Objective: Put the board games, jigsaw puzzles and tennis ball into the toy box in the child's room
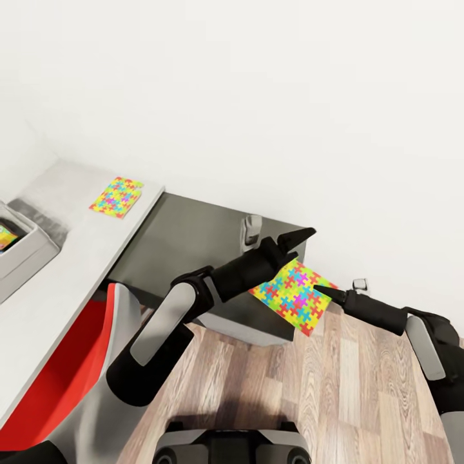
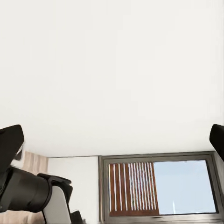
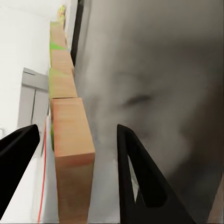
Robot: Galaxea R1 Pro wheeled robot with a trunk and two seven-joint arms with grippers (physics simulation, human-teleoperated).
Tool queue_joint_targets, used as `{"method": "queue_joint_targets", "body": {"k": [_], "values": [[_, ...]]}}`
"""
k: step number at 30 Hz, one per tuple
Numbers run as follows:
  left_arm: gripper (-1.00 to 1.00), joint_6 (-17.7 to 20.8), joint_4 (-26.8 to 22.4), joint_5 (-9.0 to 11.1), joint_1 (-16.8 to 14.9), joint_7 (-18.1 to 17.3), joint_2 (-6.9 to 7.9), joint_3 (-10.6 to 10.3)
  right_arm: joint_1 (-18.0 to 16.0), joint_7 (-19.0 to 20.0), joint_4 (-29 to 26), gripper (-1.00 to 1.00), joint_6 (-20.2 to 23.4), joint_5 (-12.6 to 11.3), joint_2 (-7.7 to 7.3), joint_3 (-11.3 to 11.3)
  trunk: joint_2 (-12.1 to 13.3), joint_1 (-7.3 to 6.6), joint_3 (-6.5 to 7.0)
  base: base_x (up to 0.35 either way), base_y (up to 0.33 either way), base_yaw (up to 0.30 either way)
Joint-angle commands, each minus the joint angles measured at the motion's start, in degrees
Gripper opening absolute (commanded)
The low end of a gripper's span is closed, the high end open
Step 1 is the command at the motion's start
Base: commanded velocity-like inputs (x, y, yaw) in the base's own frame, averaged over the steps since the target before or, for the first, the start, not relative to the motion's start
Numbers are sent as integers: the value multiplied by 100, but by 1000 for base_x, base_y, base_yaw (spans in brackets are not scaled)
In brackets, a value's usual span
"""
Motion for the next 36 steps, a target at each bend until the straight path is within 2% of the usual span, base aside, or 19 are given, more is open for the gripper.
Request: {"method": "queue_joint_targets", "body": {"k": [1,8,13,18,23,27,36], "values": [[100,29,-7,60,-1,31,-1,6,56,15,-154,-100,75,19,-1,-7,-9,4,-4,0,0,0],[100,94,-6,60,12,-42,4,20,310,0,-830,-100,341,19,5,-77,-9,4,22,0,0,71],[100,112,-6,60,15,-67,4,25,374,-3,-1002,-100,408,21,8,-182,-9,4,44,0,0,185],[100,128,-6,62,17,-193,4,27,400,-5,-1073,-100,436,19,7,-236,-9,4,69,0,0,230],[100,207,-6,63,18,-556,6,32,412,-5,-1106,-100,449,16,2,-264,-9,4,94,0,0,244],[100,269,-6,62,18,-706,4,35,415,-6,-1113,-100,453,16,0,-283,-9,4,114,0,0,250],[100,332,-6,65,13,-843,-7,34,417,-12,-1120,-100,455,22,11,-326,-9,4,159,0,0,253]]}}
